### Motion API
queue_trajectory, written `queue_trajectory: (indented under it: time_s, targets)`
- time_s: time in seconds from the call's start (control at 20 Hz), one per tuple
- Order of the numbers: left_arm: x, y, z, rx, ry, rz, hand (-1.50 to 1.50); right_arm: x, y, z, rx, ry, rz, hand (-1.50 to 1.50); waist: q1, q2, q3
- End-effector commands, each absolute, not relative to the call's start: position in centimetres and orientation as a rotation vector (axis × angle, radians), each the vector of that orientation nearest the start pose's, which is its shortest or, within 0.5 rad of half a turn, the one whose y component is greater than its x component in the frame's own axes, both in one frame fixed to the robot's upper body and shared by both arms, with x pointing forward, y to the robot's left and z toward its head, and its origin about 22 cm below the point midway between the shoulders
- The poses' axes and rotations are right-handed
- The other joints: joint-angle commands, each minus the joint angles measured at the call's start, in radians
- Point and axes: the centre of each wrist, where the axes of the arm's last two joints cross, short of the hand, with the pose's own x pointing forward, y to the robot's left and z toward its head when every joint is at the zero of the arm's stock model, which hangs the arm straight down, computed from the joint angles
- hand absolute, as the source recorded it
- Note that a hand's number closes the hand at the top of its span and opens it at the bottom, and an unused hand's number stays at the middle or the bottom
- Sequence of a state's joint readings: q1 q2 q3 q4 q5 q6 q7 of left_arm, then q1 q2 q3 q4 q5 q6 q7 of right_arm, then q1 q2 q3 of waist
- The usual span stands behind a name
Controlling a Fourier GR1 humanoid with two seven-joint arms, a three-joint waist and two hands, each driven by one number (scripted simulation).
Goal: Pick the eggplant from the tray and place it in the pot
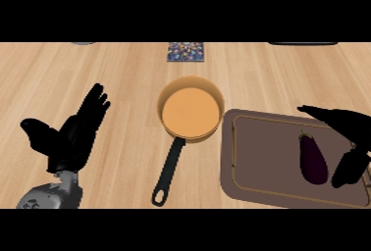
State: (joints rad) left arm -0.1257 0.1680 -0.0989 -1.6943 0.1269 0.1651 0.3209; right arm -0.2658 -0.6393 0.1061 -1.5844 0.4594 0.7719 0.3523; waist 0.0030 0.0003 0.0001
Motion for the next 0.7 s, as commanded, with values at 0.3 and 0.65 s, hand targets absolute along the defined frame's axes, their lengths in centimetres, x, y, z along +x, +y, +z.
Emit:
queue_trajectory:
  time_s: [0.3, 0.65]
  targets:
    - [26.4, 22.2, 6.5, 0.001, -1.469, -0.027, 0.0, 30.1, -29.1, 6.7, -0.575, -0.761, 1.447, -1.5, 0.003, 0.001, 0.0]
    - [24.7, 22.4, 5.0, 0.019, -1.484, -0.013, 0.0, 31.2, -31.5, 7.9, -0.597, -0.664, 1.443, -1.5, 0.001, -0.001, 0.0]
